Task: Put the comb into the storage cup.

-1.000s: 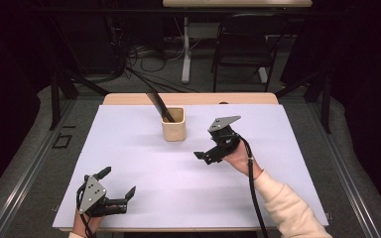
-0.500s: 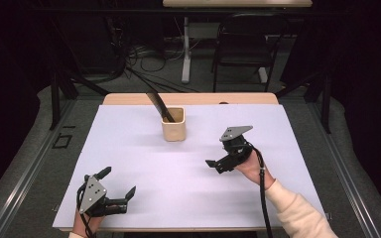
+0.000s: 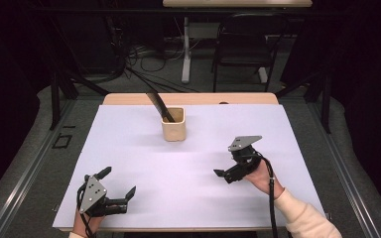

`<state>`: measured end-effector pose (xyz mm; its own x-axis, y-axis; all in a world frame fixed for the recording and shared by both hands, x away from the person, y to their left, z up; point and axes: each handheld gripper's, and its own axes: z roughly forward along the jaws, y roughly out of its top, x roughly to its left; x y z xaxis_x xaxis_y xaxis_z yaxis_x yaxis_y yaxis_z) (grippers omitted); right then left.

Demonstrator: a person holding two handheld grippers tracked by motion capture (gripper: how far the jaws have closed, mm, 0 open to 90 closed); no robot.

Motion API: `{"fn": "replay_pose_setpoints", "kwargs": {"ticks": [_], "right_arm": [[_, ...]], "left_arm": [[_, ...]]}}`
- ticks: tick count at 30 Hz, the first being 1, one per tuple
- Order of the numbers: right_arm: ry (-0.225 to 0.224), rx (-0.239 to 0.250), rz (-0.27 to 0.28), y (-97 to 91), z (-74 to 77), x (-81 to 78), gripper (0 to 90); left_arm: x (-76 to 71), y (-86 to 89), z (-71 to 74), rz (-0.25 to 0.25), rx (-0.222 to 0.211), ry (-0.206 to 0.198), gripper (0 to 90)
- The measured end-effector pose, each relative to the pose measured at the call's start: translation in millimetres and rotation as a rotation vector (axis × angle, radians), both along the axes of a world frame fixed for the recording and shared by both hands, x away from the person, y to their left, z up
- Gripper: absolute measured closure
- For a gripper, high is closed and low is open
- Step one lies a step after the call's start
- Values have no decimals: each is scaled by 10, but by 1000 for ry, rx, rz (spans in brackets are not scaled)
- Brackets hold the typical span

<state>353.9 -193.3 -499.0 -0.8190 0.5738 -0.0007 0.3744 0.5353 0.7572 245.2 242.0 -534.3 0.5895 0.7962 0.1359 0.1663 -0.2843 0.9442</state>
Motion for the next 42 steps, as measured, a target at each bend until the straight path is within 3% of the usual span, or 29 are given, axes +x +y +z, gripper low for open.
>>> {"fn": "replay_pose_setpoints", "kwargs": {"ticks": [9,20,33,42], "right_arm": [[3,-23,-3,-93,-77,-140,0],[-36,-10,-25,-241,-143,-309,0],[-36,-21,-45,-386,-242,-480,0],[-77,-22,-48,-468,-277,-603,0]], "left_arm": [[3,1,-1,2,2,0,3],[2,1,-2,2,3,0,3],[1,0,-2,1,4,1,3],[2,0,-2,2,4,2,3]]}}
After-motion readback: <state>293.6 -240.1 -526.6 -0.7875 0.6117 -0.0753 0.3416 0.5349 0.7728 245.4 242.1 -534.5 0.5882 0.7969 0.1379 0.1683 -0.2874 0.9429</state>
